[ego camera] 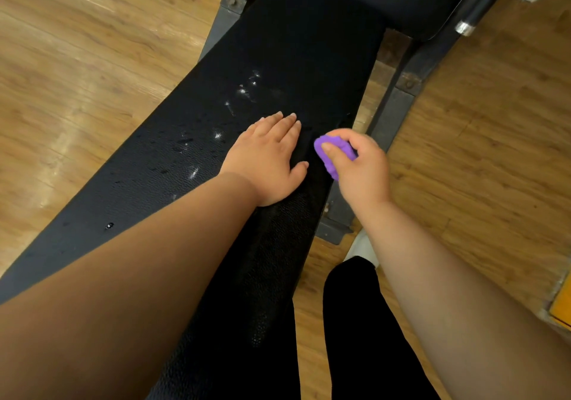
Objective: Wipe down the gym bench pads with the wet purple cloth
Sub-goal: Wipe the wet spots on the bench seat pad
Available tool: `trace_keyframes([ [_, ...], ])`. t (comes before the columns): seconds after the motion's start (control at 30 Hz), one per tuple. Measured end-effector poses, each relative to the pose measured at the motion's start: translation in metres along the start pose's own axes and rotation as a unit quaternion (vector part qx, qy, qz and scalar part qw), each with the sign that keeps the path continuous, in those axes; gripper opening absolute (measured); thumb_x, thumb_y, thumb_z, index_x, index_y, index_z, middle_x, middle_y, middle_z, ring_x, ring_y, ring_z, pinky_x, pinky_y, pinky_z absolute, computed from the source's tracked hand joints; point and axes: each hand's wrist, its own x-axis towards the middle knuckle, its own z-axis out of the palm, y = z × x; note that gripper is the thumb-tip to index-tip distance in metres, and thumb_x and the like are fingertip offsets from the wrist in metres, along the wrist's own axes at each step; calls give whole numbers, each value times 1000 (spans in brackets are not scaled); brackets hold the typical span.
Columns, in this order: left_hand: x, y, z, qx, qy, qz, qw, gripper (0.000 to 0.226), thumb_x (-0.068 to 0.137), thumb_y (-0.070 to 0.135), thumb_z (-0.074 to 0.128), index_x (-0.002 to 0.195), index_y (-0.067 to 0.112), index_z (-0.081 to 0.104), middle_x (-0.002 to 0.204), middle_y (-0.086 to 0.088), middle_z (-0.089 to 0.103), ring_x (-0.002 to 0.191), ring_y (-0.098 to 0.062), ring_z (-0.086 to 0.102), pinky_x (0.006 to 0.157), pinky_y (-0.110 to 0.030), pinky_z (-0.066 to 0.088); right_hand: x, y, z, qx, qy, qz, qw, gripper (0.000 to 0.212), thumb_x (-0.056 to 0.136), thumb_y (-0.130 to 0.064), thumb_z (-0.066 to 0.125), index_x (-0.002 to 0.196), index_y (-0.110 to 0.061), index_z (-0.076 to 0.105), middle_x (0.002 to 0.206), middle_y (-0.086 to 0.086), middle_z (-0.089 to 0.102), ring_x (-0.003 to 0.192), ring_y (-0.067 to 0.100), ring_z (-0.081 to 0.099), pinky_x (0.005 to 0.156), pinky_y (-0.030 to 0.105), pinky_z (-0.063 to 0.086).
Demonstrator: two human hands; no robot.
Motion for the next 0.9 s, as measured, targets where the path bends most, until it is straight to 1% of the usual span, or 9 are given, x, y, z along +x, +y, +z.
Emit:
trace_keyframes([
  [0.03,0,-1,0,-3,1,1,1000,72,97,52,33,155,14,13,163,-2,9,150,-19,4,121,-34,2,-8,3,-3,5,-3,1,1000,12,93,-26,59,100,-27,69,102,-8,65,92,3,59,76,15,47],
  [0.13,1,-1,-2,-2,2,0,1000,71,97,52,32,155,15,12,163,-2,9,150,-19,3,120,-33,1,4,0,-4,-11,-6,-15,1000,11,94,-23,59,95,-28,68,100,-8,63,87,-7,54,73,1,39],
  [0.17,1,0,-2,-2,1,1,1000,71,97,52,32,155,15,12,163,-1,9,150,-18,3,120,-33,0,16,-4,-2,-24,-7,-17,1000,11,94,-22,58,95,-27,68,101,-6,63,85,-6,53,71,0,37],
  [0.27,0,1,-1,-2,8,-6,1000,70,98,52,31,155,16,12,163,-1,9,150,-18,3,120,-32,-1,41,-9,6,-38,-4,-20,999,14,94,-22,58,102,-24,70,107,-3,64,90,1,53,75,2,40],
  [0.37,1,1,-2,1,6,-5,1000,71,98,53,29,155,16,10,163,-1,7,150,-18,2,119,-32,-2,25,-1,2,-42,-1,-20,999,16,95,-23,58,105,-23,70,107,-7,60,86,-5,50,73,-1,37],
  [0.47,2,0,-3,3,1,-3,1000,71,98,54,28,155,16,9,163,-1,7,150,-18,1,119,-32,-3,9,6,-4,-40,-5,-15,999,14,94,-24,59,104,-26,69,106,-9,59,87,-5,50,74,1,38],
  [0.57,2,1,-3,6,4,-7,1000,71,98,53,28,155,16,9,163,-2,7,150,-18,1,119,-33,-3,27,-2,1,-66,-9,-40,997,12,94,-21,59,100,-23,69,104,-8,57,86,-2,50,71,-5,33],
  [0.67,1,2,-4,6,4,-9,1000,70,98,52,28,155,16,9,163,-1,6,150,-18,0,119,-32,-4,54,-12,9,-79,-15,-43,996,13,94,-21,58,102,-21,69,104,-9,53,90,4,50,69,-6,32],
  [0.9,2,2,-5,2,2,-12,1000,70,98,54,27,155,18,6,163,0,2,150,-17,-2,118,-31,-5,22,5,-5,-64,-18,-54,996,8,94,-24,59,98,-28,64,100,-11,61,87,-6,53,71,-2,38],
])
